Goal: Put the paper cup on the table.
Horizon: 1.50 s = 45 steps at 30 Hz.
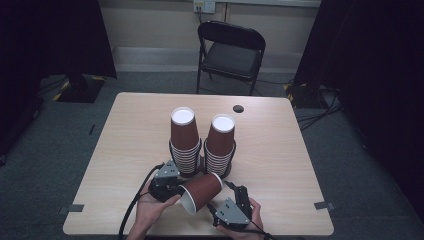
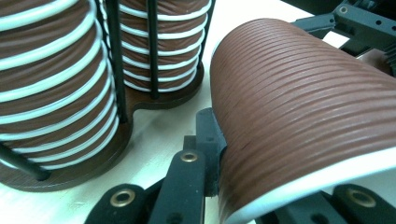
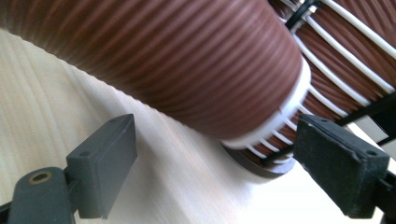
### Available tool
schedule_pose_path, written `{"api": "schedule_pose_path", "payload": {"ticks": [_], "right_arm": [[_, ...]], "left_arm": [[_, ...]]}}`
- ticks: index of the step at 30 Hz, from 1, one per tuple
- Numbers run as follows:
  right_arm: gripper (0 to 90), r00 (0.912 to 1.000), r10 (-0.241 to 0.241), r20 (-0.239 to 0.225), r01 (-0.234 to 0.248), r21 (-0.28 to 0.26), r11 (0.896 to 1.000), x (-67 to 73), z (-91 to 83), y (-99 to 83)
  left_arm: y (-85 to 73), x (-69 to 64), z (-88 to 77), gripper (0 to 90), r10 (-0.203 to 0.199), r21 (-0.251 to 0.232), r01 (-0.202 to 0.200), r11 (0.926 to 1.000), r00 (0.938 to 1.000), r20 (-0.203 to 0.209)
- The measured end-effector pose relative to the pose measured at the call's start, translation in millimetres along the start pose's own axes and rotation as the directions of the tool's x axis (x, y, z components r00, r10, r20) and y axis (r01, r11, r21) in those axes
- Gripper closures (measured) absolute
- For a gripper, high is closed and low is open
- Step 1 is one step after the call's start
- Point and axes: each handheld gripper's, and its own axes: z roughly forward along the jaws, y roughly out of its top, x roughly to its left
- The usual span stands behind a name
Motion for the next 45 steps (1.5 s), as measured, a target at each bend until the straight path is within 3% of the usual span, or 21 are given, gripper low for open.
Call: {"api": "schedule_pose_path", "payload": {"ticks": [2,5,11,19,24,25,29,34,37,39,44,45], "right_arm": [[13.0,0.9997,-0.013,0.018,0.013,0.004,1.000,1.7,1.1,1.8],[13.6,0.9991,-0.041,0.009,0.040,0.014,0.999,3.2,1.9,4.3],[13.3,0.9987,-0.051,-0.001,0.051,0.015,0.999,3.2,0.9,5.8],[10.2,0.9940,-0.108,0.018,0.108,0.016,0.994,5.8,1.6,7.3],[9.6,0.9852,-0.170,0.026,0.169,0.025,0.985,9.2,4.6,12.8],[9.7,0.9788,-0.197,0.056,0.195,0.034,0.980,11.0,6.4,14.9],[9.2,0.9778,-0.207,0.034,0.206,0.025,0.978,14.4,8.1,18.6],[9.3,0.9769,-0.207,0.055,0.206,0.023,0.978,14.6,11.3,20.1],[9.5,0.9655,-0.255,0.052,0.255,0.015,0.967,18.6,13.8,25.7],[9.5,0.9570,-0.286,0.048,0.287,-0.004,0.958,23.5,16.6,31.9],[9.5,0.9552,-0.291,0.056,0.293,-0.040,0.955,26.4,16.8,35.7],[9.4,0.9502,-0.305,0.061,0.309,-0.054,0.950,27.6,16.2,37.2]], "left_arm": [[2.8,0.8,0.5,85.8,0.006,0.027,-0.005,0.9996,0.9999,-0.010],[6.9,-0.7,2.8,85.9,0.000,0.063,-0.001,0.9980,0.9999,0.014],[9.3,0.4,3.8,86.0,0.003,0.090,-0.006,0.9959,0.9995,0.033],[21.9,0.8,6.2,86.0,0.020,0.176,-0.026,0.9841,0.9990,0.041],[29.6,-0.6,8.5,86.4,0.017,0.206,-0.028,0.9782,0.9983,0.056],[32.0,-0.9,9.7,86.4,0.019,0.215,-0.034,0.9760,0.9973,0.070],[35.4,-1.6,14.6,86.4,0.017,0.244,-0.037,0.9691,0.9962,0.086],[39.2,1.8,16.3,86.5,0.000,0.256,-0.027,0.9663,0.9945,0.105],[42.8,-1.6,20.7,86.5,0.004,0.277,-0.041,0.9599,0.9910,0.133],[44.8,-3.6,24.5,86.4,0.006,0.292,-0.041,0.9555,0.9930,0.118],[44.9,-2.7,25.1,86.6,-0.010,0.284,-0.026,0.9585,0.9921,0.125],[45.2,-2.9,26.3,86.3,-0.015,0.286,-0.022,0.9581,0.9918,0.127]]}}
